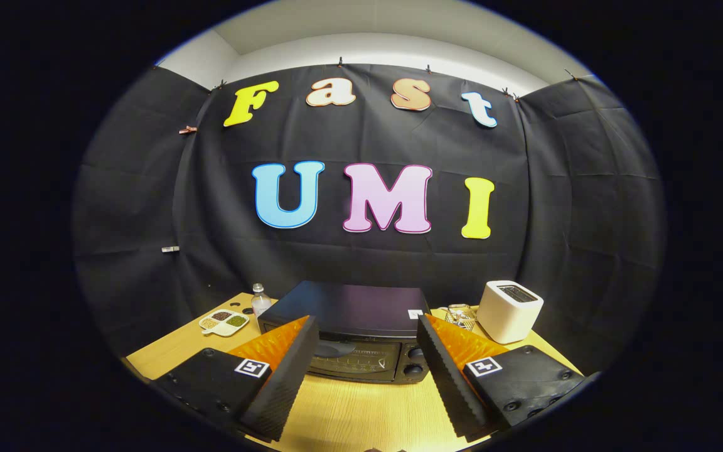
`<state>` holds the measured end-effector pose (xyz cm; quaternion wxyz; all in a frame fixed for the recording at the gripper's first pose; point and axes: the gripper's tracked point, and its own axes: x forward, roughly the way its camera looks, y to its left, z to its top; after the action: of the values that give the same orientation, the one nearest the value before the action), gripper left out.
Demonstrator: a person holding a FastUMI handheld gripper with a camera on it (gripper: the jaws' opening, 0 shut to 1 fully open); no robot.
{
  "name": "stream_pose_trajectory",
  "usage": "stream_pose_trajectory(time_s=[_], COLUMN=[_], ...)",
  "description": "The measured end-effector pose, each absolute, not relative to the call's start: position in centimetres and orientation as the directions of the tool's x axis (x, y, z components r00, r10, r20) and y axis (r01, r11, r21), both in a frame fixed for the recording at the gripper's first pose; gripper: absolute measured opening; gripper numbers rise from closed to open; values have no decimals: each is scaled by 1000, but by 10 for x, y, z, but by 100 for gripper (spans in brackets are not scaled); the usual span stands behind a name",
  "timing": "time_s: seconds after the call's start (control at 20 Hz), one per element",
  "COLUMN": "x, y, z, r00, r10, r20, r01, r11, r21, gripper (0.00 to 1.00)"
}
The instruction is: Open the toaster oven, put the food inside, and close the toaster oven door.
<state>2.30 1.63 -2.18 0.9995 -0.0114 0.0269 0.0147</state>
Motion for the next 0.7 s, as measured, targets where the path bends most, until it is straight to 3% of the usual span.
stream_pose_trajectory(time_s=[0.7], x=[108], y=[47], z=[-65], r00=[986], r10=[7], r20=[-165], r01=[-15], r11=[999], r21=[-46], gripper=[98])
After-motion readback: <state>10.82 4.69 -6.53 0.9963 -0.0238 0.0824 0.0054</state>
